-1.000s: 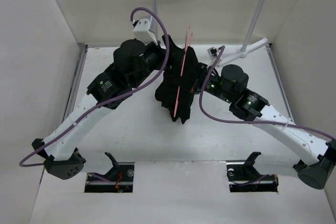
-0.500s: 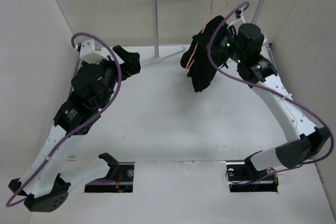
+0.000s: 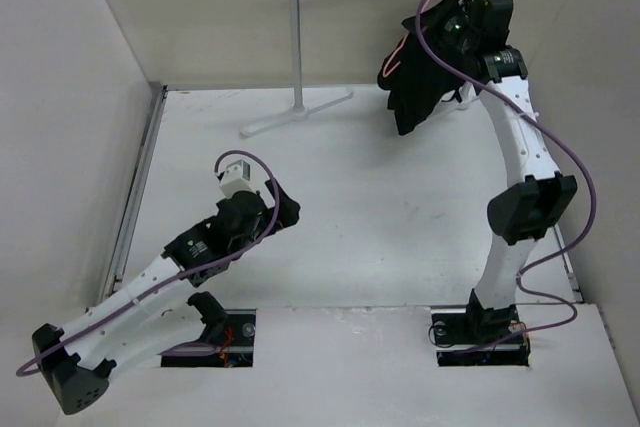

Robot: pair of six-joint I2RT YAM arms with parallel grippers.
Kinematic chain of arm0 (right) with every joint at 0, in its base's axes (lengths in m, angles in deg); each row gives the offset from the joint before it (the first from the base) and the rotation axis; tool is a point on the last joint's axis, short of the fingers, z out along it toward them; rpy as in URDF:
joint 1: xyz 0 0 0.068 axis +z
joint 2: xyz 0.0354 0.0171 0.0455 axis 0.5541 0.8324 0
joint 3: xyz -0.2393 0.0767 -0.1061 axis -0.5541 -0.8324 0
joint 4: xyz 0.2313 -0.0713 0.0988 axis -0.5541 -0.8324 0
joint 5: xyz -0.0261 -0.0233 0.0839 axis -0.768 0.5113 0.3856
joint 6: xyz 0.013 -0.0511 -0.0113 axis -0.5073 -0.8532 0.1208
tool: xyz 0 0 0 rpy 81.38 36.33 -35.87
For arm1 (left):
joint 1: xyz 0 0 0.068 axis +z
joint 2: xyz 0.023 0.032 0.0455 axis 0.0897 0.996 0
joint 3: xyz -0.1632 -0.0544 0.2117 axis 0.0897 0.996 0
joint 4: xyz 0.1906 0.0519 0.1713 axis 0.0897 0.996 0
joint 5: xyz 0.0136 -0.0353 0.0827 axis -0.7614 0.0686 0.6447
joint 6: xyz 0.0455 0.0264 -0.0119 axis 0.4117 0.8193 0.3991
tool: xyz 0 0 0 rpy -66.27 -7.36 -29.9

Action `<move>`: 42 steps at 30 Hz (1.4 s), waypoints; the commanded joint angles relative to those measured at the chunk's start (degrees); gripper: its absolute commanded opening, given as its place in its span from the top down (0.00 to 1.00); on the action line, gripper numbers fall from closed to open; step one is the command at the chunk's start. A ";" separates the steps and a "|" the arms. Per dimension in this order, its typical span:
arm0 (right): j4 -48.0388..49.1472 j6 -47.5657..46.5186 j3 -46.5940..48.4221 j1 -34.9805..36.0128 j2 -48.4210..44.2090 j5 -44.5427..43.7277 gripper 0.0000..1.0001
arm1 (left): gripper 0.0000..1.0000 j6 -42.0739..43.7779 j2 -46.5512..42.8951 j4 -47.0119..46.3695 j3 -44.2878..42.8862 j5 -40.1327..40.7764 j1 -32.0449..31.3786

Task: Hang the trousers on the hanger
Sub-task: Place the hanger at the clothesline, then reset both arms

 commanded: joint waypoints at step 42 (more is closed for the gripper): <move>5.40 -8.79 -61.88 -5.75 -44.60 -13.19 0.00 | 0.00 6.77 25.33 0.07 -21.54 -5.55 8.13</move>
